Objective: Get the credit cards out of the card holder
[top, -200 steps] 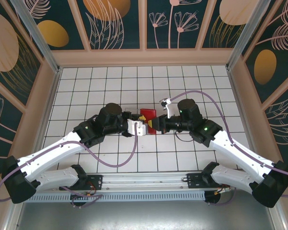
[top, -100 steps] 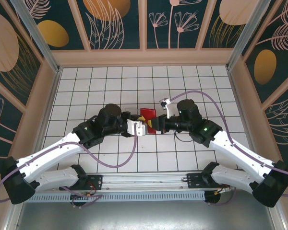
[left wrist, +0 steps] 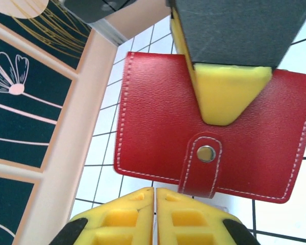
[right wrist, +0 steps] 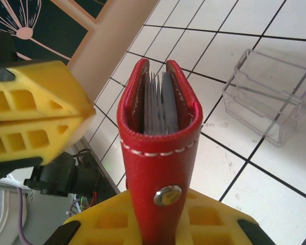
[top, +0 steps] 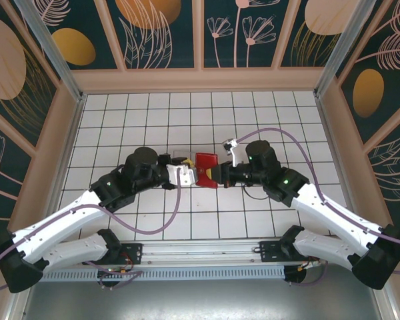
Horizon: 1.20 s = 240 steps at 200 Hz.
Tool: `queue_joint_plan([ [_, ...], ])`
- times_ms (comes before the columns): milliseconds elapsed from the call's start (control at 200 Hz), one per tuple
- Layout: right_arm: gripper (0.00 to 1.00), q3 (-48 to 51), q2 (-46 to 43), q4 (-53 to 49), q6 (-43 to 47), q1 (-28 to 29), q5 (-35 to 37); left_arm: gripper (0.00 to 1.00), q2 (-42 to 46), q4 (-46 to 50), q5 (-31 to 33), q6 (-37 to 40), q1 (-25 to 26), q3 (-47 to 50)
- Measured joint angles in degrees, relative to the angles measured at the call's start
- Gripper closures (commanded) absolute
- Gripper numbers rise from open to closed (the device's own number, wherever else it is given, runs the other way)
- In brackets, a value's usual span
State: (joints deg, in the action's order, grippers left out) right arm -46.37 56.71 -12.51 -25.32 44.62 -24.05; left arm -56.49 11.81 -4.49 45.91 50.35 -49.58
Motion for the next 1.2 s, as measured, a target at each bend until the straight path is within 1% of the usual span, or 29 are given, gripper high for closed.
queue_joint_plan([
  [90,1.0,0.2,0.0,-0.2,-0.5,0.0,0.0,0.69,0.0,0.0,0.1,-0.7,0.0,0.0],
  [190,1.0,0.2,0.0,-0.2,-0.7,0.0,0.0,0.62,0.4,0.0,-0.8,-1.2,0.0,0.4],
  [415,1.0,0.2,0.0,-0.1,-1.2,0.0,-0.3,0.54,-1.6,0.3,-4.3,-0.9,0.0,-0.1],
  [621,1.0,0.2,0.1,-0.1,-1.2,0.0,-1.4,0.54,-5.0,1.2,-5.0,-0.3,0.0,-1.1],
  [801,1.0,0.2,0.2,0.3,-1.7,0.0,-1.5,0.59,-6.0,1.6,-6.1,-0.3,0.0,-2.4],
  [1051,1.0,0.2,0.8,0.3,-2.1,0.0,-1.5,0.6,-7.5,2.6,-6.9,-0.2,0.1,-3.3],
  [1201,1.0,0.2,1.1,0.2,-2.3,0.0,-1.5,0.6,-8.2,3.1,-6.9,-0.1,0.5,-3.7],
])
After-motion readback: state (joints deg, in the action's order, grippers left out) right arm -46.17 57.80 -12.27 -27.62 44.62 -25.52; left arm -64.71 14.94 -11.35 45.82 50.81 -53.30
